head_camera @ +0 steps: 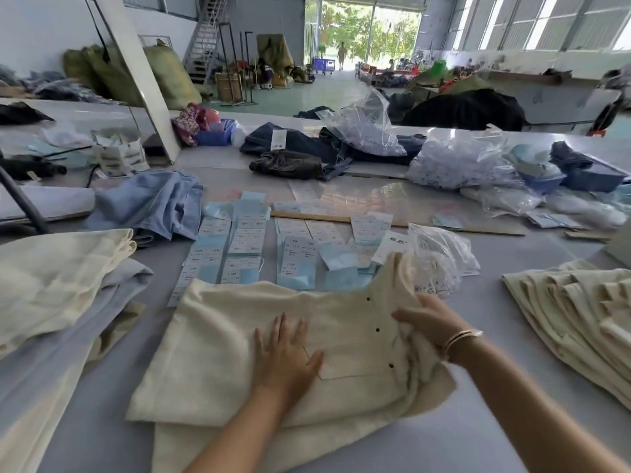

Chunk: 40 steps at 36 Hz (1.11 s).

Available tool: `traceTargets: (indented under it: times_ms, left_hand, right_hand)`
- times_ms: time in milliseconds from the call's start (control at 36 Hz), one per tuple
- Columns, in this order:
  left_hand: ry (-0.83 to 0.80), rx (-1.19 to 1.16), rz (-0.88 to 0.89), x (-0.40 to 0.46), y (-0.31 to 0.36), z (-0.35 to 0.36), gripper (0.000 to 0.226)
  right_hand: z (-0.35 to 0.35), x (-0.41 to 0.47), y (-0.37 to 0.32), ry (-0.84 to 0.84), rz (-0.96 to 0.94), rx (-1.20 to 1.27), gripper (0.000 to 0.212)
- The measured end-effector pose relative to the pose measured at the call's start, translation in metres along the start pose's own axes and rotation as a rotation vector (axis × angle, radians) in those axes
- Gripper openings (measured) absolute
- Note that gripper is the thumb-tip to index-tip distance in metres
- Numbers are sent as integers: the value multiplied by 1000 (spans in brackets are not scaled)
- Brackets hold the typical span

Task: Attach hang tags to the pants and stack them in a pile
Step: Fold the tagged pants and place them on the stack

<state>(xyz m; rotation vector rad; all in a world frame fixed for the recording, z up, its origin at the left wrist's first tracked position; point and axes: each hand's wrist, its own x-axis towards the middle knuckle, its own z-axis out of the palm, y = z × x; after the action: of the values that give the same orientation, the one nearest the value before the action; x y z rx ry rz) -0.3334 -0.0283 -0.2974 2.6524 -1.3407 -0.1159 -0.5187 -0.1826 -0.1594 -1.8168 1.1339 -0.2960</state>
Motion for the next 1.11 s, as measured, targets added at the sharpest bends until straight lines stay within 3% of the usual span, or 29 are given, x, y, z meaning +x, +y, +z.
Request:
traceTargets:
  times_ms: [139, 222, 278, 333, 444, 556, 667, 778, 861, 917, 1000, 1111]
  left_hand:
    - [60, -108, 90, -1, -2, -3, 63]
    - [152, -623, 25, -1, -2, -20, 27]
    - [123, -1120, -116, -3, 4, -33, 21]
    - [-10, -1441, -187, -4, 17, -42, 21]
    - [-122, -1649, -240, -4, 46, -41, 25]
    - [-111, -1717, -319, -5, 64, -31, 27]
    - [-114, -1684, -290, -6, 70, -38, 31]
    - [-85, -1395, -212, -10, 67, -34, 24]
    - [-79, -1346, -160, -14, 64, -31, 38]
    - [-80, -1327, -137, -14, 64, -30, 43]
    - [-55, -1314, -129, -12, 65, -26, 43]
    - [-49, -1332, -143, -12, 67, -26, 41]
  right_hand:
    - [95, -29, 3, 113, -183, -250, 17]
    - [124, -32, 13, 133, -206, -293, 12]
    - [127, -28, 14, 134, -187, -144, 9]
    - [122, -23, 14, 105, -165, 34, 11]
    - [103, -21, 19, 3, -151, 315, 31]
    - [93, -14, 29, -72, -86, 554, 36]
    - [90, -7, 38, -138, -45, 669, 29]
    - [93, 0, 34, -183, 51, 681, 61]
    - [95, 7, 26, -227, 127, 659, 80]
    - [96, 12, 24, -176, 101, 573, 68]
    - [97, 15, 26, -42, 14, 408, 24]
    - [98, 12, 34, 74, -45, 380, 27]
